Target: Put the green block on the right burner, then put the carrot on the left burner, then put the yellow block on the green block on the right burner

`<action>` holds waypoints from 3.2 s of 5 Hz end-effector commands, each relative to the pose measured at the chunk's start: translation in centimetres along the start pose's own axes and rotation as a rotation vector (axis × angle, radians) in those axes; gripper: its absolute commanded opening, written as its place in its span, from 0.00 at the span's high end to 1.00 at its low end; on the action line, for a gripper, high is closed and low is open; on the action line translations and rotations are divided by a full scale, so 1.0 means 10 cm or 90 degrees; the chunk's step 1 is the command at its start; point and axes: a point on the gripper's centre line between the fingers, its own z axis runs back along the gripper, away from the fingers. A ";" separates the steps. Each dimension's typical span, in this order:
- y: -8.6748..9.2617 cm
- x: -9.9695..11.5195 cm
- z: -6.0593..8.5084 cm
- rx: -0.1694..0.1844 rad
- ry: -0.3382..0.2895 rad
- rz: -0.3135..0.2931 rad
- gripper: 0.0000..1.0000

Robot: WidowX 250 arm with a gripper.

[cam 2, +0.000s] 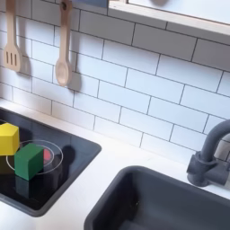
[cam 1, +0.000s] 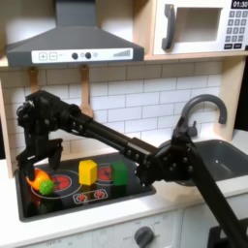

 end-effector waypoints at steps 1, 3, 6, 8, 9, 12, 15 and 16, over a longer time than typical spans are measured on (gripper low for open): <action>-0.08 0.05 0.07 -0.033 0.007 0.007 0.00; -0.16 0.00 0.11 -0.053 0.013 0.004 0.00; -0.20 -0.10 0.26 -0.056 0.011 -0.010 0.00; -0.24 -0.16 0.26 -0.072 0.029 -0.016 0.00; -0.27 -0.19 0.31 -0.066 0.025 -0.053 0.00; -0.45 -0.38 0.44 -0.071 0.035 -0.118 0.00; -0.46 -0.43 0.37 -0.006 0.027 -0.159 0.00; -0.49 -0.50 0.45 0.000 0.013 -0.169 0.00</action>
